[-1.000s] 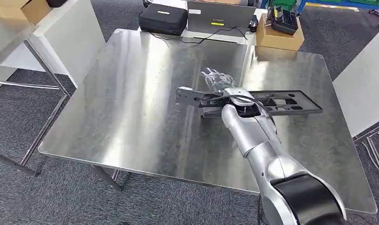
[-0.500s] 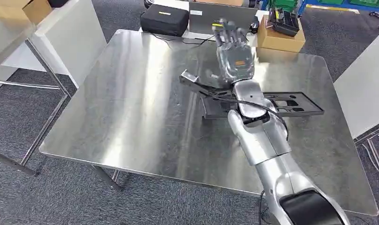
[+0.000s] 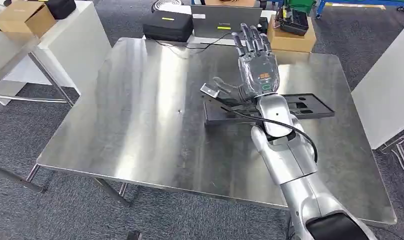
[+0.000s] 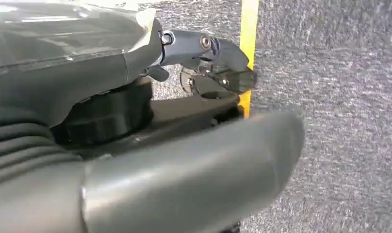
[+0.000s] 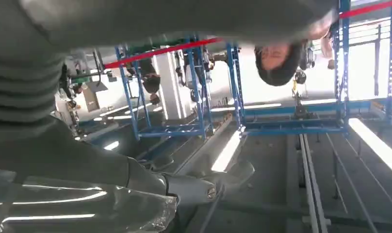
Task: Take the parts from the cabinet and place them on the table.
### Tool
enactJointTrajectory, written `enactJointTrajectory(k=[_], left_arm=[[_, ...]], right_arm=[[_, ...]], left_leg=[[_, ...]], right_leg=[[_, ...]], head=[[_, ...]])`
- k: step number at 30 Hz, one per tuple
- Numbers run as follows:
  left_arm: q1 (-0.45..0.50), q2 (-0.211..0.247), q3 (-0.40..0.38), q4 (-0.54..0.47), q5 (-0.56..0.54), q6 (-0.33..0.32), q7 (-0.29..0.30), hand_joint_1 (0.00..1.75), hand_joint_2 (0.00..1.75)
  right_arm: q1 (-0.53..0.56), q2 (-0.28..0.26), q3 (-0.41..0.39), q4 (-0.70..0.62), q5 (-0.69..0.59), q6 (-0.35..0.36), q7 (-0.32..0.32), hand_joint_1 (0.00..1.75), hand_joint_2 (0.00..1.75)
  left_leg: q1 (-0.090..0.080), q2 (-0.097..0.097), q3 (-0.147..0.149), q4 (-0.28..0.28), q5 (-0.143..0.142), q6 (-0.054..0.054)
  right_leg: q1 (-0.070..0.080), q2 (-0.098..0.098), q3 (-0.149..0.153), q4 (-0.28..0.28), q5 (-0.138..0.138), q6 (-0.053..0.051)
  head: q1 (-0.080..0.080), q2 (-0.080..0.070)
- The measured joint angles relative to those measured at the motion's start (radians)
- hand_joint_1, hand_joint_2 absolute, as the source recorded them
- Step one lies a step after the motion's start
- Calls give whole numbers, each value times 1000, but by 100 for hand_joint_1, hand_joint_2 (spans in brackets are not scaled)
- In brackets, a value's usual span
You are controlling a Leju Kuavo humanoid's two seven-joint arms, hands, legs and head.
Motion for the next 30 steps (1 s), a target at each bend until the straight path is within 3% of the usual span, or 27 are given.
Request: enactJointTrajectory(k=[1, 4, 5, 6, 7, 9, 10, 11, 13, 14, 15, 16, 17, 19, 20, 21, 22, 23, 24, 25, 26, 27, 29, 30], left_arm=[[-3, 0, 0, 0, 0, 0, 0, 0, 0], [-7, 1, 0, 0, 0, 0, 0, 0, 0], [-8, 2, 0, 0, 0, 0, 0, 0, 0], [-8, 2, 0, 0, 0, 0, 0, 0, 0], [-8, 2, 0, 0, 0, -2, 0, 0, 0], [-7, 1, 0, 0, 0, -3, 1, 0, 0], [-10, 1, 0, -1, 0, -3, 0, 0, 0], [-10, 0, 0, -1, 0, -3, 0, 0, 0], [-10, -2, 0, -2, 0, -3, 1, 0, 0], [-10, -2, 0, -2, 0, -3, 0, 0, 0], [-10, -4, 0, -2, 0, -2, 0, 0, 0], [-12, -4, 1, -2, 0, -3, 1, 0, 0], [-13, -5, 1, -3, 0, -4, 1, 0, 0], [-12, -6, 0, -3, -2, -8, 2, 0, 0], [-12, -6, 1, -3, -3, -10, 2, 0, 0], [-12, -7, 1, -3, -3, -12, 2, 0, 0], [-11, -6, 1, -3, -3, -12, 2, 0, 0], [-10, -6, 1, -3, -4, -13, 2, 0, 0], [-11, -7, 1, -3, -6, -15, 2, 0, 0], [-11, -7, 1, -3, -11, -14, 2, 0, 0], [-12, -7, 1, -4, -20, -10, 2, 0, 0], [-12, -7, 0, -4, -21, -6, 2, 0, 0], [-11, -8, 0, -4, -22, -3, 2, 0, 0], [-10, -7, 0, -3, -22, -3, 2, 0, 0]], right_arm=[[0, 1, 0, -1, 0, 2, -1, 0, 0], [3, 0, -1, -2, 0, 3, -2, 0, 0], [6, 0, -1, -2, 0, 4, -2, 0, 0], [9, 0, -1, -2, 0, 7, -2, 0, 0], [10, -1, -1, -2, 0, 7, -2, 0, 0], [10, -1, -4, -3, 0, 7, -2, 0, 0], [10, -1, -7, -5, 0, 7, -2, 0, 0], [8, -2, -9, -6, 0, 7, -2, 0, 0], [8, -1, -9, -6, 0, 7, -2, 0, 0], [8, -2, -9, -6, 0, 7, -3, 0, 0], [8, -3, -11, -6, 0, 7, -3, 0, 0], [7, -5, -14, -7, 0, 7, -3, 0, 0], [7, -6, -14, -7, 0, 10, -3, 0, 0], [13, -12, -15, -8, 1, 16, -3, 0, 0], [18, -15, -15, -8, 2, 17, -2, 0, 0], [25, -18, -17, -9, 3, 21, -2, 0, 0], [30, -21, -18, -13, 4, 26, -1, 0, 0], [32, -22, -20, -18, 7, 32, -1, 0, 0], [32, -22, -22, -23, 9, 36, -1, 0, 0], [32, -23, -24, -29, 11, 37, 0, 0, 0], [31, -24, -24, -34, 13, 40, 0, 0, 0], [35, -24, -25, -37, 15, 44, 0, 0, 0], [36, -28, -27, -39, 18, 47, 1, 0, 0], [36, -28, -27, -39, 18, 48, 1, 0, 0]], left_leg=[[0, 6, -13, 32, -38, -2], [0, 12, -93, 254, -170, -6], [-1, 12, -106, 303, -184, -4], [-2, 12, -93, 301, -175, 0], [-4, 12, -59, 257, -149, 7], [-11, 13, 49, 95, -87, 26], [-18, 14, 92, 20, -92, 40], [-21, 18, 101, 11, -87, 37], [-30, 15, 96, 9, -84, 38], [-33, 15, 94, 6, -77, 45], [-20, 19, 93, -16, -58, 53], [-21, 21, 92, -22, -47, 54], [-21, 23, 82, -24, -38, 65], [-22, 23, 61, -23, -24, 66], [-22, 23, 50, -22, -16, 66], [-21, 23, 41, -22, -9, 65], [-21, 22, 32, -21, -2, 63], [-21, 22, 22, -19, 4, 59], [-20, 22, 15, -15, 8, 55], [-20, 22, 9, -8, 10, 50], [-25, 21, -2, -4, 15, 42], [-25, 22, -4, -4, 22, 35], [-22, 22, -6, -6, 35, 24], [-23, 20, -11, -7, 40, 15]], right_leg=[[3, 1, -5, 0, 6, -9], [15, -2, -22, 1, 17, -29], [20, -2, -28, 2, 21, -35], [24, -2, -33, 2, 24, -38], [27, -2, -37, 2, 27, -39], [33, -2, -39, 2, 33, -37], [33, -2, -40, 3, 35, -34], [37, -3, -43, 2, 42, -25], [31, -6, -44, 2, 48, -16], [30, -6, -43, -3, 55, -5], [35, -6, -47, -1, 55, -2], [33, -5, -66, 13, 34, -1], [32, -4, -80, 57, -6, -7], [29, -3, -130, 208, -90, -12], [28, -3, -146, 270, -113, -7], [26, -3, -143, 292, -113, 2], [23, -3, -117, 268, -97, 14], [19, -4, -72, 202, -68, 26], [17, -4, -16, 114, -42, 35], [15, -4, 40, 24, -32, 37], [20, -1, 72, -20, -53, 28], [27, 1, 61, -13, -42, 17], [30, 0, 51, -8, -37, 5], [23, -1, 45, -15, -27, -8]], head=[[-4, 0], [-8, 0], [-7, 0], [-7, 0], [-8, 0], [-8, 0], [-7, 0], [-4, 0], [-10, 0], [-8, 0], [-8, 0], [-8, 0], [-1, 0], [1, 0], [1, 0], [2, 0], [2, 0], [2, 0], [1, 0], [2, 0], [3, 0], [0, 0], [1, 0], [1, 0]])
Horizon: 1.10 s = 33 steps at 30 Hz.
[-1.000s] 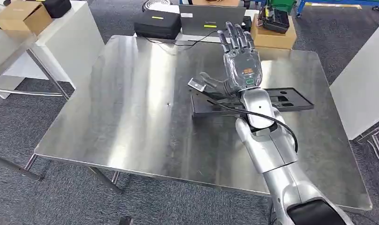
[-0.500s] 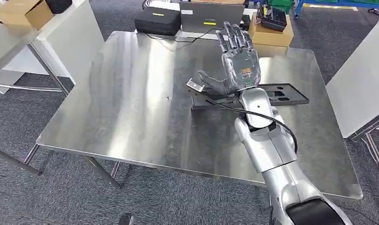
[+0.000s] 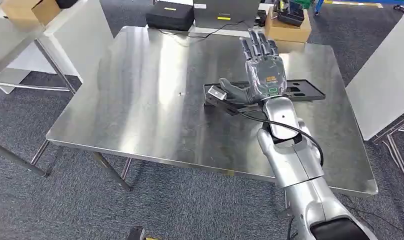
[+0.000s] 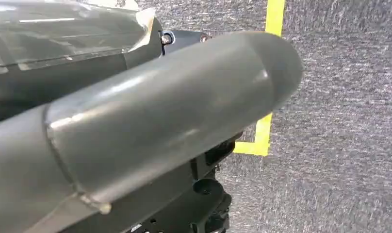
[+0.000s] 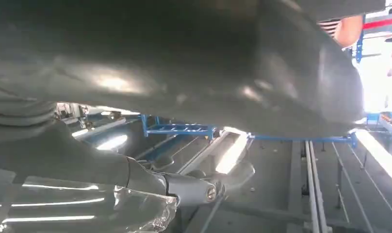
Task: Take the parts from the cabinet and place them on the table.
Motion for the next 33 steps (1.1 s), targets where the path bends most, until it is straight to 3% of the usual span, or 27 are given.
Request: enactJointTrajectory(k=[1, 2, 3, 5, 6, 7, 8, 9, 10, 11, 12, 14, 15, 16, 18, 19, 20, 21, 22, 23, 24, 25, 27, 30, 31, 32, 33], left_arm=[[0, 1, 0, 0, 0, 0, 0, 0, 0], [0, 1, 0, 0, -2, 1, 0, 0, 0], [-1, 1, -1, 0, -2, 2, 0, 0, 0], [-1, 3, 0, 0, -2, 4, 0, 0, 0], [-1, 4, 0, 0, -2, 5, 0, 0, 0], [-1, 5, 0, 0, -2, 5, 0, 0, 0], [0, 5, -1, 0, -2, 5, 0, 0, 0], [0, 5, -1, 0, -2, 5, 0, 0, 0], [-1, 5, -1, 0, -2, 5, 0, 0, 0], [-3, 5, -1, -1, -2, 5, 0, 0, 0], [-4, 5, -1, -1, -2, 6, -1, 0, 0], [-5, 3, -1, -1, -2, 9, -3, 0, 0], [-3, 4, -1, -1, 0, 9, -3, 0, 0], [-3, 2, -1, 0, 1, 10, -3, 0, 0], [-5, 2, 0, -1, 2, 11, -3, 0, 0], [-5, 1, 0, -1, 2, 11, -3, 0, 0], [-5, 1, 0, -1, 2, 11, -4, 0, 0], [-5, 1, 0, -1, 2, 11, -4, 0, 0], [-4, 1, 0, -1, 2, 12, -4, 0, 0], [-4, 1, 0, -1, 2, 12, -4, 0, 0], [-5, 1, 0, -1, 2, 12, -5, 0, 0], [-5, 0, 0, -1, 2, 12, -5, 0, 0], [-6, -4, 0, -2, 3, 12, -6, 0, 0], [-5, -8, 0, -2, 3, 11, -7, 0, 0], [-3, -6, 0, -2, 3, 12, -7, 0, 0], [-3, -6, 0, -2, 3, 12, -7, 0, 0], [-3, -5, 0, -2, 3, 12, -8, 0, 0]], right_arm=[[-2, 0, 0, 0, 2, 1, 0, 0, 0], [-1, 2, 0, -2, 3, 3, 0, 0, 0], [0, 3, 0, -2, 3, 3, 0, 0, 0], [0, 3, 0, -2, 5, 3, 0, 0, 0], [1, 3, 0, -1, 5, 3, 0, 0, 0], [1, 2, 0, 0, 5, 3, 0, 0, 0], [1, 2, -1, 1, 5, 3, 0, 0, 0], [1, 2, -2, 1, 5, 3, 0, 0, 0], [0, 2, -3, 0, 5, 3, 0, 0, 0], [0, 2, -5, 0, 5, 3, 0, 0, 0], [-2, 2, -7, 1, 3, 2, 0, 0, 0], [-5, 2, -8, 2, 2, 1, 0, 0, 0], [-5, 2, -8, 2, 2, 1, -1, 0, 0], [-5, -1, -10, 3, 0, 1, -1, 0, 0], [-8, -3, -11, 5, -1, 1, -1, 0, 0], [-7, -5, -12, 7, -2, 1, -1, 0, 0], [-6, -5, -12, 9, -3, 1, -1, 0, 0], [-6, -5, -12, 11, -4, 1, -1, 0, 0], [-5, -6, -12, 13, -5, 1, -1, 0, 0], [-5, -6, -12, 15, -5, 1, -1, 0, 0], [-6, -6, -11, 15, -5, 1, -1, 0, 0], [-7, -4, -11, 14, -5, 1, -1, 0, 0], [-10, 1, -12, 13, -5, 1, -1, 0, 0], [-12, 2, -12, 13, -5, 3, -1, 0, 0], [-11, 3, -12, 13, -5, 3, -1, 0, 0], [-13, 5, -12, 13, -5, 4, -1, 0, 0], [-13, 7, -12, 13, -5, 4, -1, 0, 0]], left_leg=[[5, -3, -10, 10, -17, -3], [5, -3, -25, 48, -69, -9], [7, -2, -48, 119, -132, -16], [8, -3, -86, 266, -214, -24], [8, -3, -91, 312, -219, -25], [8, -3, -77, 313, -198, -23], [8, -3, -42, 278, -161, -21], [8, -3, 7, 212, -127, -17], [7, -3, 76, 117, -108, -11], [6, -3, 128, 38, -130, -5], [1, -6, 155, -10, -140, -1], [-7, -7, 143, -7, -136, 7], [-10, -7, 137, -8, -129, 17], [2, -2, 128, -20, -111, 35], [-2, 1, 107, -18, -89, 52], [-4, 0, 92, -18, -77, 53], [-6, 1, 77, -18, -67, 54], [-8, 1, 63, -17, -56, 55], [-9, 1, 48, -17, -45, 55], [-11, 1, 34, -16, -34, 54], [-13, 1, 21, -16, -24, 52], [-14, 0, 12, -16, -15, 51], [-20, -1, -1, -14, 1, 41], [-8, 1, -5, -25, 31, 22], [-12, -1, -12, -25, 30, 15], [-8, -5, -22, -8, -5, 8], [-5, -4, -37, 39, -65, 3]], right_leg=[[-8, -4, -4, -4, 10, -14], [-7, -4, -16, -6, 20, -27], [-6, -5, -26, -5, 28, -34], [-3, -6, -47, -5, 45, -36], [-2, -6, -58, -4, 54, -35], [-2, -6, -68, -3, 62, -34], [-2, -6, -78, -3, 70, -31], [-2, -6, -86, -3, 77, -27], [-2, -5, -92, -2, 85, -22], [0, -5, -96, -2, 90, -18], [5, -7, -99, -1, 97, -9], [1, -8, -104, -4, 114, 8], [0, -9, -105, -7, 122, 15], [-1, -9, -116, -3, 117, 20], [-1, -6, -155, 85, 25, 3], [-1, -5, -179, 173, -28, -4], [0, -5, -199, 249, -63, -5], [0, -5, -208, 303, -76, 1], [0, -5, -198, 319, -66, 9], [0, -5, -167, 291, -40, 19], [1, -5, -118, 227, -9, 25], [4, -5, -54, 137, 9, 22], [18, -5, 54, -25, -21, -7], [25, -2, 41, -32, -8, -12], [7, -5, 28, -47, 8, -24], [7, -7, 30, -46, 20, -28], [5, -9, 17, -45, 27, -40]], head=[[2, 0], [-6, 0], [-11, 0], [-10, 0], [-10, 0], [-10, 0], [-12, 0], [-11, 0], [-11, 0], [-12, 0], [-9, 0], [-11, 0], [-10, 0], [-11, 0], [-3, 0], [-1, 0], [-2, 0], [-1, 0], [-2, 0], [-2, 0], [-2, 0], [-2, 0], [-3, 0], [0, 0], [1, 0], [1, 0], [-7, 0]])
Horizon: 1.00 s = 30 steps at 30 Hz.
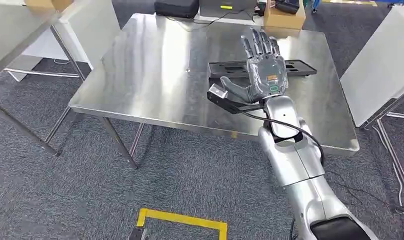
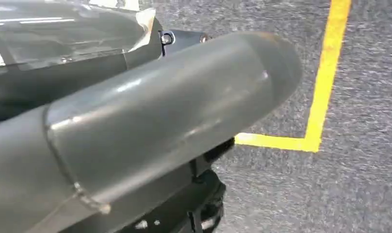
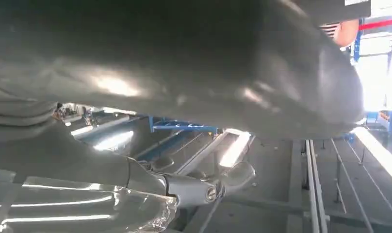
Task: Take the parts from the cabinet and place them on the table.
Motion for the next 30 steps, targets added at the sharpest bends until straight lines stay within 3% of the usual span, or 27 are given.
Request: enactJointTrajectory(k=[1, 2, 3, 4, 5, 7, 8, 9, 10, 11, 13, 14, 15, 16, 17, 18, 19, 20, 21, 22, 23, 24, 25, 27, 28, 29, 30], left_arm=[[-2, 1, 0, 0, 0, 0, -1, 0, 0], [-2, 2, 0, 0, 0, 0, -1, 0, 0], [-2, 5, 0, 0, -2, 0, -2, 0, 0], [-2, 6, 0, 0, -2, 0, -2, 0, 0], [-2, 7, 0, 0, -2, 0, -2, 0, 0], [-2, 8, 0, 0, -2, 0, -3, 0, 0], [-3, 8, 0, -1, -2, 2, -4, 0, 0], [-3, 5, 0, -2, -2, 3, -5, 0, 0], [-5, 5, 0, -2, -2, 7, -7, 0, 0], [-4, 6, 0, -2, -2, 8, -9, 0, 0], [-2, 5, 0, -1, -1, 9, -11, 0, 0], [-4, 5, 0, -1, -1, 10, -12, 0, 0], [-5, 6, 0, -2, -1, 12, -13, 0, 0], [-5, 5, 0, -2, 0, 12, -13, 0, 0], [-4, 5, 0, -2, 0, 16, -13, 0, 0], [-4, 5, 0, -2, 1, 19, -13, 0, 0], [-4, 5, 1, -2, 3, 21, -13, 0, 0], [-3, 5, 1, -1, 5, 25, -14, 0, 0], [-3, 5, 1, -2, 9, 27, -14, 0, 0], [-3, 5, 2, -2, 10, 27, -15, 0, 0], [-4, 3, 2, -2, 10, 27, -16, 0, 0], [-4, -1, 2, -2, 11, 27, -16, 0, 0], [-4, -2, 3, -2, 12, 29, -18, 0, 0], [-3, -4, 3, -2, 12, 29, -18, 0, 0], [-2, -5, 3, -2, 13, 29, -18, 0, 0], [-1, -3, 3, -2, 15, 32, -18, 0, 0], [-1, -3, 4, -2, 17, 34, -18, 0, 0]], right_arm=[[1, 1, 0, 0, 1, 1, 0, 0, 0], [3, 1, 0, 0, 2, 2, 0, 0, 0], [5, 1, 0, 0, 3, 3, 0, 0, 0], [9, 0, 0, 0, 4, 3, 0, 0, 0], [11, 0, 0, 0, 5, 3, 0, 0, 0], [11, -1, -2, -1, 6, 3, 1, 0, 0], [11, -1, -2, -2, 8, 3, 0, 0, 0], [10, 0, -3, -4, 8, 2, 0, 0, 0], [11, 4, -3, -4, 8, 0, -1, 0, 0], [10, 4, -4, -3, 8, 0, -3, 0, 0], [12, 4, -4, -2, 7, -1, -5, 0, 0], [11, 2, -5, 0, 6, -2, -5, 0, 0], [11, 2, -5, 2, 5, -3, -7, 0, 0], [10, 3, -5, 3, 2, -5, -9, 0, 0], [10, 3, -5, 5, -1, -7, -10, 0, 0], [10, 4, -5, 9, -3, -8, -13, 0, 0], [10, 5, -5, 13, -6, -10, -15, 0, 0], [10, 7, -5, 18, -10, -12, -16, 0, 0], [9, 8, -5, 22, -12, -14, -18, 0, 0], [6, 12, -5, 25, -14, -16, -20, 0, 0], [0, 17, -5, 29, -15, -17, -21, 0, 0], [-8, 21, -5, 30, -17, -18, -22, 0, 0], [-15, 26, -5, 31, -19, -19, -23, 0, 0], [-18, 27, -5, 36, -21, -22, -23, 0, 0], [-18, 27, -5, 40, -23, -23, -24, 0, 0], [-21, 30, -5, 45, -25, -25, -25, 0, 0], [-24, 36, -5, 51, -27, -26, -27, 0, 0]], left_leg=[[5, 0, -20, 74, -64, -7], [9, 0, -41, 157, -108, -15], [13, 0, -53, 224, -127, -22], [18, 0, -48, 252, -115, -28], [23, 1, -25, 236, -87, -33], [34, 1, 73, 108, -22, -44], [39, 0, 122, 20, -36, -56], [26, -7, 147, -13, -53, -55], [27, -12, 141, -17, -54, -46], [23, -13, 134, -17, -54, -45], [17, -12, 122, -20, -38, -20], [21, -8, 115, -23, -27, -1], [19, -7, 101, -24, -16, 16], [17, -6, 86, -23, -6, 29], [15, -6, 73, -23, 4, 36], [11, -5, 59, -23, 15, 39], [8, -4, 46, -22, 25, 41], [6, -4, 34, -22, 35, 41], [3, -4, 23, -22, 45, 40], [1, -4, 10, -22, 56, 39], [0, -4, 2, -22, 67, 37], [-3, -5, -5, -22, 75, 32], [-2, -2, -10, -23, 87, 26], [8, -2, -10, -36, 110, 13], [7, -3, -10, -44, 122, 5], [9, -5, -19, -41, 112, 0], [6, -5, -30, -18, 56, -5]], right_leg=[[0, -1, -12, 2, 12, -3], [0, -1, -25, 4, 22, -2], [0, -2, -38, 7, 31, -1], [-2, -2, -52, 10, 38, 3], [-4, -3, -65, 16, 46, 8], [-15, -2, -91, 33, 53, 20], [-17, -3, -104, 45, 56, 25], [-10, -3, -118, 49, 61, 33], [-9, -2, -121, 53, 70, 45], [-8, -2, -123, 54, 76, 54], [-15, -2, -129, 46, 92, 75], [-20, -1, -141, 59, 69, 72], [-19, -1, -163, 101, 20, 62], [-17, 0, -188, 181, -38, 52], [-15, 1, -208, 259, -82, 46], [-14, 2, -221, 332, -111, 47], [-13, 2, -220, 371, -113, 54], [-11, 3, -201, 370, -96, 60], [-8, 3, -164, 332, -71, 66], [-4, 3, -105, 255, -45, 65], [4, 4, -42, 165, -38, 54], [11, 3, 12, 80, -67, 35], [15, 4, 40, 26, -79, 31], [21, 8, 20, 34, -64, 27], [23, 7, 15, 27, -51, 18], [3, 1, 19, 14, -29, 9], [5, 1, 4, 13, -17, -1]], head=[[-7, 0], [-4, 0], [-5, 0], [-6, 0], [-5, 0], [-6, 0], [-5, 0], [-12, 0], [-9, 0], [-9, 0], [-10, 0], [-9, 0], [-3, 0], [-1, 0], [1, 0], [0, 0], [0, 0], [0, 0], [0, 0], [0, 0], [0, 0], [-2, 0], [-3, 0], [4, 0], [2, 0], [7, 0], [4, 0]])
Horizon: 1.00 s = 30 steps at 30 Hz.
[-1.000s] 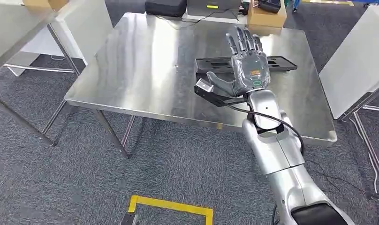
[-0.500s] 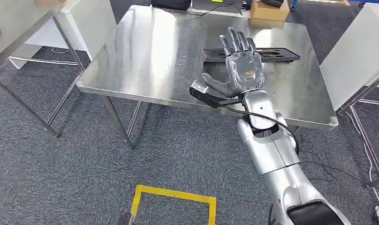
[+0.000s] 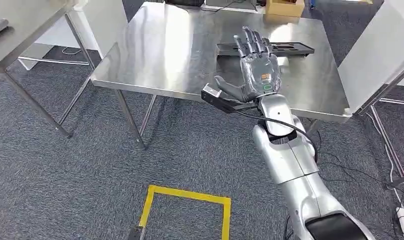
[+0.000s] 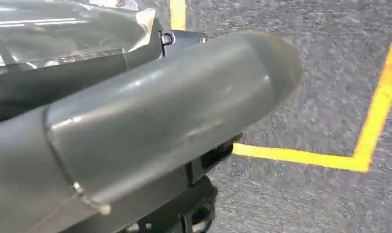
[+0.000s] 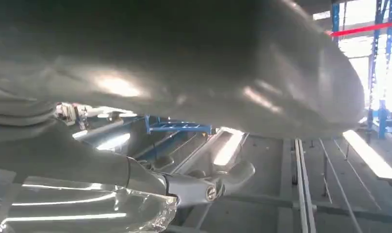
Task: Take the parts from the cabinet and place them on the table.
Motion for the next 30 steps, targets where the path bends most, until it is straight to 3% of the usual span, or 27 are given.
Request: enactJointTrajectory(k=[1, 2, 3, 4, 5, 7, 8, 9, 10, 11, 13, 14, 16, 17, 18, 19, 20, 21, 22, 23, 24, 25, 26, 28, 29, 30], left_arm=[[0, 1, 1, 0, 1, 2, 0, 0, 0], [0, 2, 4, 0, 2, 4, 0, 0, 0], [0, 3, 6, 0, 2, 5, 0, 0, 0], [0, 4, 7, 0, 2, 5, 0, 0, 0], [0, 5, 8, 0, 2, 5, 0, 0, 0], [0, 5, 10, 0, 2, 5, 0, 0, 0], [-1, 5, 11, 0, 2, 5, 0, 0, 0], [-3, 4, 11, -1, 2, 5, 0, 0, 0], [-5, 4, 12, -2, 2, 5, 0, 0, 0], [-5, 3, 13, -2, 2, 6, 0, 0, 0], [-3, 3, 13, -2, 1, 6, 0, 0, 0], [-1, 2, 13, -2, 1, 6, -1, 0, 0], [-3, 3, 14, -2, 1, 7, -1, 0, 0], [-3, 3, 14, -2, 0, 7, -1, 0, 0], [-3, 3, 14, -2, 0, 7, -2, 0, 0], [-3, 3, 14, -2, 0, 7, -2, 0, 0], [-3, 3, 14, -2, 0, 7, -2, 0, 0], [-3, 3, 14, -2, 0, 7, -1, 0, 0], [-3, 3, 14, -2, 0, 6, -1, 0, 0], [-3, 3, 14, -2, 0, 5, -1, 0, 0], [-4, 2, 14, -2, 0, 3, -1, 0, 0], [-3, 1, 14, -3, 0, 2, -2, 0, 0], [-3, 1, 14, -3, 0, 0, -3, 0, 0], [-4, 0, 14, -3, -2, -7, -7, 0, 0], [1, 1, 14, -3, -5, -8, -8, 0, 0], [3, 2, 14, -3, -8, -8, -10, 0, 0]], right_arm=[[-1, 4, 0, 4, -2, -2, 0, 0, 0], [0, 5, 0, 7, -2, -3, -1, 0, 0], [1, 6, 0, 11, -2, -3, -1, 0, 0], [2, 6, 0, 16, -2, -3, -2, 0, 0], [3, 7, 0, 20, -2, -3, -2, 0, 0], [3, 7, 0, 25, -2, -3, -3, 0, 0], [2, 7, 0, 26, -2, -4, -3, 0, 0], [1, 8, 0, 26, -2, -5, -3, 0, 0], [-1, 9, -3, 26, -3, -6, -3, 0, 0], [-2, 11, -3, 27, -3, -10, -3, 0, 0], [2, 11, -3, 31, -5, -11, -6, 0, 0], [5, 5, -4, 36, -6, -12, -6, 0, 0], [8, 1, -4, 40, -9, -14, -6, 0, 0], [8, -2, -6, 42, -11, -14, -6, 0, 0], [9, -6, -6, 45, -11, -14, -6, 0, 0], [12, -7, -6, 45, -12, -14, -6, 0, 0], [16, -8, -6, 46, -12, -14, -6, 0, 0], [19, -10, -6, 47, -12, -14, -6, 0, 0], [21, -11, -6, 47, -12, -14, -7, 0, 0], [21, -10, -6, 47, -12, -14, -6, 0, 0], [20, -10, -6, 46, -12, -14, -6, 0, 0], [20, -8, -6, 38, -8, -14, -6, 0, 0], [21, -6, -6, 34, -4, -14, -5, 0, 0], [27, -7, -6, 29, 7, -13, 3, 0, 0], [44, -9, -8, 22, 11, -15, 8, 0, 0], [57, -11, -8, 19, 17, -22, 12, 0, 0]], left_leg=[[4, 1, -12, 63, -76, -6], [7, 2, -25, 136, -132, -12], [9, 2, -38, 211, -168, -18], [11, 3, -44, 268, -173, -23], [15, 4, -33, 291, -146, -28], [23, 5, 40, 224, -72, -34], [27, 6, 104, 148, -62, -38], [29, 5, 145, 78, -108, -44], [18, -3, 186, 12, -134, -35], [16, -2, 180, 8, -140, -27], [5, -2, 167, 10, -124, -3], [12, 3, 156, 3, -109, 18], [10, 6, 127, 3, -84, 38], [8, 6, 111, 3, -70, 40], [6, 6, 92, 4, -56, 42], [4, 7, 73, 5, -41, 42], [3, 8, 56, 5, -27, 42], [2, 9, 38, 5, -14, 41], [2, 9, 19, 5, 2, 39], [1, 9, 4, 5, 15, 36], [2, 9, -4, 7, 29, 33], [-1, 8, -12, 7, 39, 25], [2, 11, -12, 3, 50, 20], [9, 11, -7, -19, 80, 4], [6, 8, -7, -29, 92, -5], [11, 7, -15, -17, 58, -8]], right_leg=[[-1, -1, -14, 2, 14, -8], [-1, -1, -27, 3, 25, -8], [-1, -2, -41, 4, 36, -6], [-1, -3, -57, 7, 47, -4], [-3, -4, -76, 12, 59, -1], [-8, -5, -112, 27, 76, 11], [-11, -4, -128, 37, 82, 17], [-10, -4, -138, 46, 86, 23], [-5, -5, -149, 55, 93, 34], [-4, -6, -154, 54, 104, 42], [-8, -6, -159, 47, 125, 59], [-14, -6, -168, 49, 124, 62], [-14, -3, -205, 124, 26, 46], [-14, -3, -220, 193, -29, 39], [-14, -1, -236, 277, -76, 38], [-13, 0, -242, 342, -92, 44], [-13, 1, -235, 373, -82, 53], [-13, 1, -212, 369, -58, 63], [-11, 2, -167, 328, -24, 71], [-8, 2, -110, 262, -9, 69], [-2, 2, -33, 168, -26, 56], [5, 1, 46, 52, -80, 34], [7, 4, 57, 17, -95, 31], [14, 6, 37, 21, -77, 20], [8, 5, 33, 6, -57, 13], [1, -2, 32, 4, -41, 9]], head=[[-10, 0], [-10, 0], [-11, 0], [-11, 0], [-10, 0], [-11, 0], [-11, 0], [-12, 0], [-11, 0], [-11, 0], [-12, 0], [-11, 0], [-4, 0], [-3, 0], [-3, 0], [-2, 0], [-2, 0], [-3, 0], [-2, 0], [-3, 0], [-3, 0], [-2, 0], [-5, 0], [0, 0], [-2, 0], [0, 0]])
